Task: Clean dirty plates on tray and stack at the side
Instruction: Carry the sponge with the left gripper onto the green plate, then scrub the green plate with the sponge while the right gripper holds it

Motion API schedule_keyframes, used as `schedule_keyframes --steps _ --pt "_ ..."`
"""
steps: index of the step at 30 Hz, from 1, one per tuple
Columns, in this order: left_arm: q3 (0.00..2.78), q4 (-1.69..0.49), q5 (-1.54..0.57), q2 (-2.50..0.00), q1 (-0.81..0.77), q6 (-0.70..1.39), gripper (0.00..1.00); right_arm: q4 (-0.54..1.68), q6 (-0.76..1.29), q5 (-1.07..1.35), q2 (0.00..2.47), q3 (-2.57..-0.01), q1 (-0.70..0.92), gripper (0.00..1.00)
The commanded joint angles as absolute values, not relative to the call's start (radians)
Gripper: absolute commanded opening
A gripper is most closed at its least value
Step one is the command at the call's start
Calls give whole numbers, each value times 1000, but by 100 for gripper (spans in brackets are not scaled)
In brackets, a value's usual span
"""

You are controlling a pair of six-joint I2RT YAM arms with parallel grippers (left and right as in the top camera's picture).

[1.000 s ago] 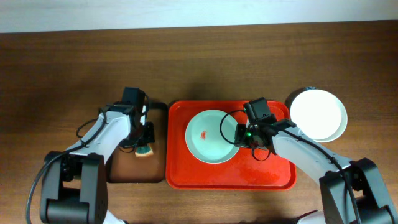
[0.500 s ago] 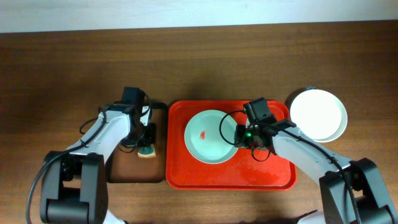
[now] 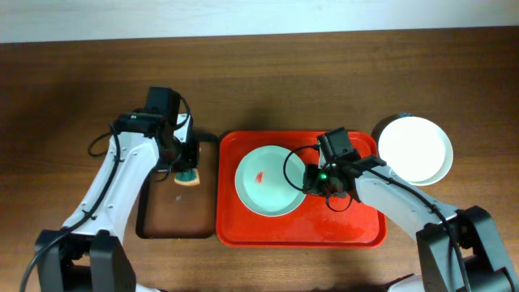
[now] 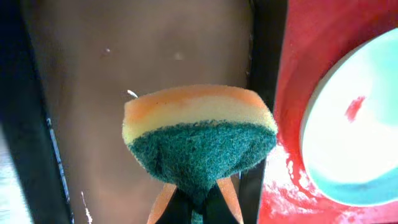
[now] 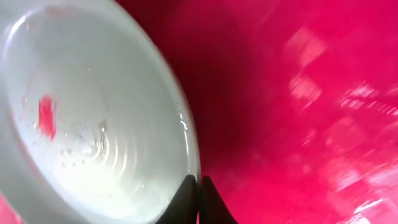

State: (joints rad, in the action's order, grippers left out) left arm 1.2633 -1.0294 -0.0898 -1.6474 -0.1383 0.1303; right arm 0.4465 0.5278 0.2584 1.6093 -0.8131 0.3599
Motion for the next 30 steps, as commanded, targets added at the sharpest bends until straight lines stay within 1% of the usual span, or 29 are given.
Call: schedule_keyframes --steps 1,2,3,4,9,10,11,17,19,23,30 --pt "1354 -1063 -80 -1637 -142 119 0 476 566 299 1617 -808 367 23" --pt "1355 -1062 -83 -1637 -142 126 0 462 566 249 1617 -808 367 38" --pt "1355 -1063 -83 -1638 -143 130 0 442 566 171 1617 -808 367 31" --pt "1355 -1062 -83 -1638 -144 130 0 436 566 161 1617 -808 367 5" --pt "1355 -1060 -66 -1638 -144 148 0 439 566 292 1617 -808 368 4" --pt "1355 -1059 -104 -1638 -151 148 0 438 566 292 1617 -807 369 4" --pt "1355 -1048 -147 -1638 -176 148 0 437 566 292 1617 -808 374 4" --pt "1355 -978 -147 -1691 -411 236 0 437 567 287 1617 -807 426 4" --pt "1355 -978 -147 -1716 -448 260 0 437 567 252 1617 -807 427 4" --pt "1354 -963 -142 -1782 -486 265 0 437 566 243 1617 -808 427 4" --pt "1354 -839 -142 -1950 -491 265 0 437 566 243 1617 -808 427 4"
